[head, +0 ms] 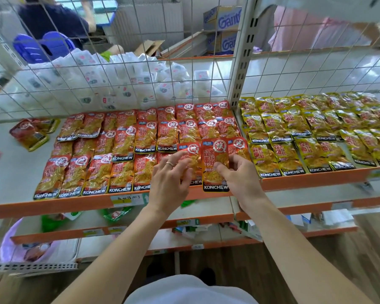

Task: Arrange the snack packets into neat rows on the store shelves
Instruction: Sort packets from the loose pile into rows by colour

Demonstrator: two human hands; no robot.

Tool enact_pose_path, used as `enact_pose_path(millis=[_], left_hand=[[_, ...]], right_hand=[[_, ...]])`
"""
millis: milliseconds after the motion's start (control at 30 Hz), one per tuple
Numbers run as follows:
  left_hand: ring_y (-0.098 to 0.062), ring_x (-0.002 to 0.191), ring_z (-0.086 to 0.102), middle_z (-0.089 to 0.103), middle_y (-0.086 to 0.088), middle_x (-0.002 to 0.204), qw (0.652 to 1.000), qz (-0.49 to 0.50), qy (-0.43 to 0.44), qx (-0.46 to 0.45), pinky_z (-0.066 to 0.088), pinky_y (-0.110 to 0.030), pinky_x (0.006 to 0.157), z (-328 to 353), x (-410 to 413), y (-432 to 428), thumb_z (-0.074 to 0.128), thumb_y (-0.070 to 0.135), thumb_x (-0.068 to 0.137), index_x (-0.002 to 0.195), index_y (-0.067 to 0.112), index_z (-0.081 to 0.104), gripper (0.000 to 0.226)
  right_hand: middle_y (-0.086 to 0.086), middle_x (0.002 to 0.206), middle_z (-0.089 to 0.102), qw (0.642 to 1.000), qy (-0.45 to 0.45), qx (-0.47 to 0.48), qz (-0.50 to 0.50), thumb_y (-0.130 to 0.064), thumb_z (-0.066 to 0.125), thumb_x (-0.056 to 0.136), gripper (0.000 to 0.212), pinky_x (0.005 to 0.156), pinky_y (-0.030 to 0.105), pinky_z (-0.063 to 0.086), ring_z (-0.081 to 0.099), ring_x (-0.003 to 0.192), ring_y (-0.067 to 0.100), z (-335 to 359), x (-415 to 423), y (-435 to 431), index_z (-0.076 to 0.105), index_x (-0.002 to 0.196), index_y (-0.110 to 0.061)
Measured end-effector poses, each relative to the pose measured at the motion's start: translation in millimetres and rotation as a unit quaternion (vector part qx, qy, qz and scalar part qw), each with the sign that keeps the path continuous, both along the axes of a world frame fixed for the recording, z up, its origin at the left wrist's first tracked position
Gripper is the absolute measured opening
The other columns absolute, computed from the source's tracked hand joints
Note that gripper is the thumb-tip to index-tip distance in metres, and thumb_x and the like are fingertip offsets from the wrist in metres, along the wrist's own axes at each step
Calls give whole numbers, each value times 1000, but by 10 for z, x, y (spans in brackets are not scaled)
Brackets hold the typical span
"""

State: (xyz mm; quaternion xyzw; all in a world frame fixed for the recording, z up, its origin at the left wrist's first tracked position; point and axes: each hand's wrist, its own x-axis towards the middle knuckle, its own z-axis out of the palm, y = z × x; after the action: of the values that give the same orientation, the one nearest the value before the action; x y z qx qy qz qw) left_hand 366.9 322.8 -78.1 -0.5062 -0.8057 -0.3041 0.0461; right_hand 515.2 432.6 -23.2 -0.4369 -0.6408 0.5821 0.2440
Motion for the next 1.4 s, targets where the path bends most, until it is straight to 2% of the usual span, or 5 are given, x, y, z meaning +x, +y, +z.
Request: enact_pose_path(millis=[200, 567, 833, 1133, 1400], left_hand=[[-23, 129, 49, 53, -1, 145, 999, 51, 8, 12, 37, -39, 102, 99, -304, -343, 47, 33, 92, 128, 16, 63, 43], [-22, 134, 45, 48, -1, 149, 999, 27, 46, -9, 37, -40, 101, 62, -817, -561, 48, 37, 92, 134, 15, 57, 49], [-21, 129, 49, 52, 2, 147, 1000, -14, 20, -6, 41, -42, 105, 47, -803, -496, 47, 28, 89, 136, 16, 56, 49], [-26, 146, 32, 35, 0, 159, 994, -46, 45, -93, 33, -46, 114, 16, -612, -337, 39, 40, 95, 145, 23, 48, 54], [-25, 141, 37, 42, -2, 154, 985, -29, 70, -155, 36, -48, 113, 11, -558, -307, 40, 52, 91, 146, 25, 48, 62]], right_hand=[[-1, 93, 69, 1000, -6, 22, 21, -19, 65, 96, 13, 59, 9, 47, 63, 81, 11, 61, -237, -108, 64, 109, -16], [-5, 88, 64, 975, -118, 170, 79, -15, 68, 94, 31, 55, 3, 43, 59, 71, -1, 67, -1009, -399, 60, 123, -6], [10, 119, 57, 931, -221, 280, 77, -29, 74, 89, 54, 99, 30, 42, 54, 114, 26, -101, -1084, -466, 57, 134, -5], [6, 156, 34, 847, -315, 420, 84, -55, 57, 91, 57, 116, 58, 21, 20, 147, 31, -365, -637, -171, 50, 143, -30], [1, 166, 18, 792, -362, 463, 165, -65, 22, 93, 67, 122, 56, 8, 10, 153, 30, -539, -554, -159, 30, 154, -37]])
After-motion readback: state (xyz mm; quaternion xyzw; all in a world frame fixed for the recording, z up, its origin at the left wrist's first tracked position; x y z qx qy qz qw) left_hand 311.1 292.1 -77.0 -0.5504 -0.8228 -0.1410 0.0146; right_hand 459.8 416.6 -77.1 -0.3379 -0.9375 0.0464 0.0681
